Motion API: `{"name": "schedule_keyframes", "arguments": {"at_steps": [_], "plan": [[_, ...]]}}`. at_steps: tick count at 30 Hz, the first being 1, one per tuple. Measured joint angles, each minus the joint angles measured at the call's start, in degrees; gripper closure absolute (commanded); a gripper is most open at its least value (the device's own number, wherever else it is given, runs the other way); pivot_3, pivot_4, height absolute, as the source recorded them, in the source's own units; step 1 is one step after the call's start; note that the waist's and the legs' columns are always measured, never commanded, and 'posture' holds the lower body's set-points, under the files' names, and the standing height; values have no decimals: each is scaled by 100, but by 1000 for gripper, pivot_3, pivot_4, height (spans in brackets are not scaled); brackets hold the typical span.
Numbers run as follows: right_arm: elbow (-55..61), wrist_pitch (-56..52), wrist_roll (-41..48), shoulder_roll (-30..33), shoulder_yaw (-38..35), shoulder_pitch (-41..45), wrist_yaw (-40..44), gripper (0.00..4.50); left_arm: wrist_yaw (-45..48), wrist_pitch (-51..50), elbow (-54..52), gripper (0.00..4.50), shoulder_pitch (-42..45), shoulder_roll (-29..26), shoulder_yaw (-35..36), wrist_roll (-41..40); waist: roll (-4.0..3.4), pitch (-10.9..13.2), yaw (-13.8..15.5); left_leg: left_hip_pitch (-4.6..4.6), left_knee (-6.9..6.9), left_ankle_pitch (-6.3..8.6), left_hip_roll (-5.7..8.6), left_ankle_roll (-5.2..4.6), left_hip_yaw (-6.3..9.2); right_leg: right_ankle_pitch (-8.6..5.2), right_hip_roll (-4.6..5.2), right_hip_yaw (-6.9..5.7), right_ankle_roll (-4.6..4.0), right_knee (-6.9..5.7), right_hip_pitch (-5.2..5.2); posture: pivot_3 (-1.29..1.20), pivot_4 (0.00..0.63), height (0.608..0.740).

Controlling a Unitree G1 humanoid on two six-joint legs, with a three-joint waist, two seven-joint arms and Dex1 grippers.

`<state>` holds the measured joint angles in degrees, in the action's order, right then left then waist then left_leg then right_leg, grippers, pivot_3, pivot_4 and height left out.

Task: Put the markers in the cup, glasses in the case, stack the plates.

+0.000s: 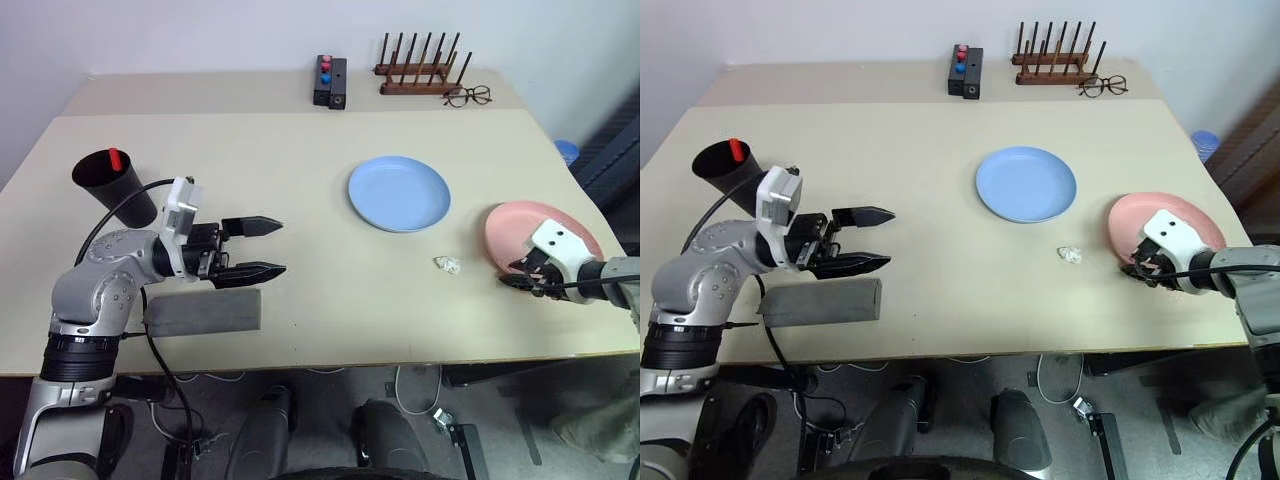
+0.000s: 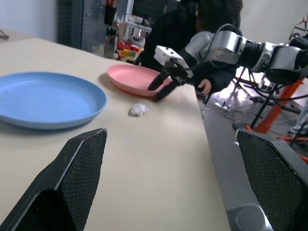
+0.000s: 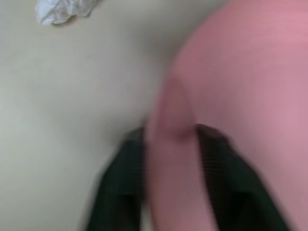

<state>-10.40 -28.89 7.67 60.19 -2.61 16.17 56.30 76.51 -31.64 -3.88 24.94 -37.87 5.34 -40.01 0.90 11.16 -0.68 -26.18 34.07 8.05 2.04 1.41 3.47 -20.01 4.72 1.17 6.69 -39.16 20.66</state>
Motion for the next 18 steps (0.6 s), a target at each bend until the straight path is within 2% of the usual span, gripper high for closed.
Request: {"name": "schedule_keyframes", "arguments": {"at_steps": [1, 7, 13, 18], "plan": [[-17, -12, -35, -21, 2, 144, -64, 4475, -1, 17, 1, 0, 0, -23, 0, 7, 0, 0, -11, 2, 2, 0, 0, 0, -1, -2, 0, 1, -3, 2, -2, 0, 150, 735], [-238, 102, -175, -358, 116, 1240, -321, 4475, -121, 206, 65, 0, -1, -16, 13, 71, -2, 1, -30, 12, -14, 1, -2, 1, -5, 0, 0, 9, -2, 3, 1, 0, 150, 735], [-48, 357, -196, -1159, 472, 2396, -428, 4475, -599, 672, 430, 0, 105, 110, 270, 244, -8, 5, -12, -5, -21, 0, -2, 2, -2, 1, -5, 2, 2, 3, 17, 0, 150, 735], [666, 224, -141, -2236, 1118, 2461, -513, 4475, -1021, 980, 573, 0, 2, 184, 444, 448, -8, 5, -7, -14, -18, -1, 2, 1, -1, 2, -10, 1, 3, -4, 27, 0, 150, 735]]}}
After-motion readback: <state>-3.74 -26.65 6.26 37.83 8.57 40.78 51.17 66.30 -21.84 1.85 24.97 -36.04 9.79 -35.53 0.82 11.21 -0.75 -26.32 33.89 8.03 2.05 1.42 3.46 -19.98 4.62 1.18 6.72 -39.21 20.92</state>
